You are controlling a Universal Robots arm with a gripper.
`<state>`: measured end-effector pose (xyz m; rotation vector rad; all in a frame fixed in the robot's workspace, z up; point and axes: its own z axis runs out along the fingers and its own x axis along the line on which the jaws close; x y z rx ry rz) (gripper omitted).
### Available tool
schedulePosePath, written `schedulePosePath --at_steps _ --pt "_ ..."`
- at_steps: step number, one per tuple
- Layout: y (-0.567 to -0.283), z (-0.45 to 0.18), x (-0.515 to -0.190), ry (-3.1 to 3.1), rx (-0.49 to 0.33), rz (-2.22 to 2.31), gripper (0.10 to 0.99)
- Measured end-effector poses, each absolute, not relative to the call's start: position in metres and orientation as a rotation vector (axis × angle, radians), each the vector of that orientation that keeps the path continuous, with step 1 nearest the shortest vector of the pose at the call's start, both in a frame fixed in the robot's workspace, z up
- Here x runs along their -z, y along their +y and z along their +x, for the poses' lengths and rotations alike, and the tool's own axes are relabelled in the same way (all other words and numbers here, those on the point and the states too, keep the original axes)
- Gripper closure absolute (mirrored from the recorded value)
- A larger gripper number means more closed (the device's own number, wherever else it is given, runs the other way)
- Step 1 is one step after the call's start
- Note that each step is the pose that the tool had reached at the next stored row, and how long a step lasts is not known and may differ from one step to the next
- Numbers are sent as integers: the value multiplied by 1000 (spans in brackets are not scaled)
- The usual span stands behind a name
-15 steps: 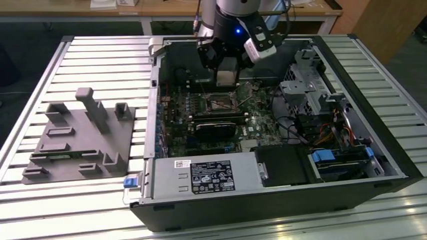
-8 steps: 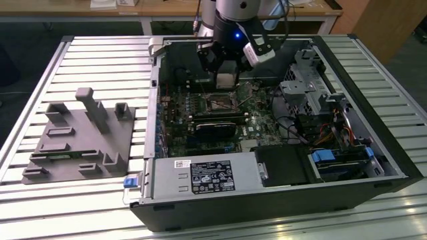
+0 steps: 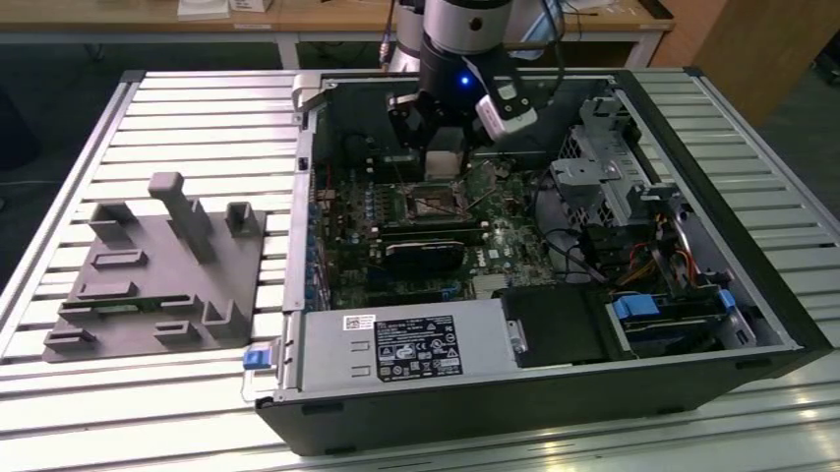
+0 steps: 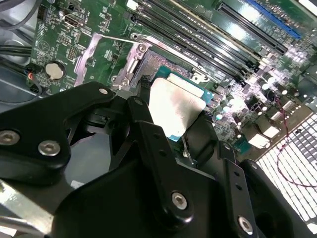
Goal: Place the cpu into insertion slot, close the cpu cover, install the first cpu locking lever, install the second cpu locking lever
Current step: 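Place the cpu into insertion slot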
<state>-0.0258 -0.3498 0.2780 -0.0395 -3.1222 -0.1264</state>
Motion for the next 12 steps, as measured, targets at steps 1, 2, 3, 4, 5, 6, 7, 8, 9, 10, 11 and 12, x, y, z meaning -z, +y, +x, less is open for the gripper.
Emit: schedulePosePath --at_steps 1,2,3,4,5,6,7,8,9,10,11,12 --pt "-350 -26 -276 -3122 127 -39 545" --pt "-349 -26 -275 -3122 127 -39 545" --pt "-349 -26 -273 -3122 127 -38 545" --pt "-349 -26 -271 -3122 127 -38 545" --pt "-348 -26 -270 -3122 127 -37 545" --pt "-348 -26 -268 -3122 127 -37 545" --pt "-348 -26 -266 -3122 127 -37 545" --pt "-348 -26 -264 -3122 127 -36 545" --pt "-348 -26 -263 -3122 126 -36 545" --pt "-347 -26 -261 -3122 126 -36 545" --pt "-346 -26 -260 -3122 126 -35 545" --pt "-346 -26 -259 -3122 126 -35 545"
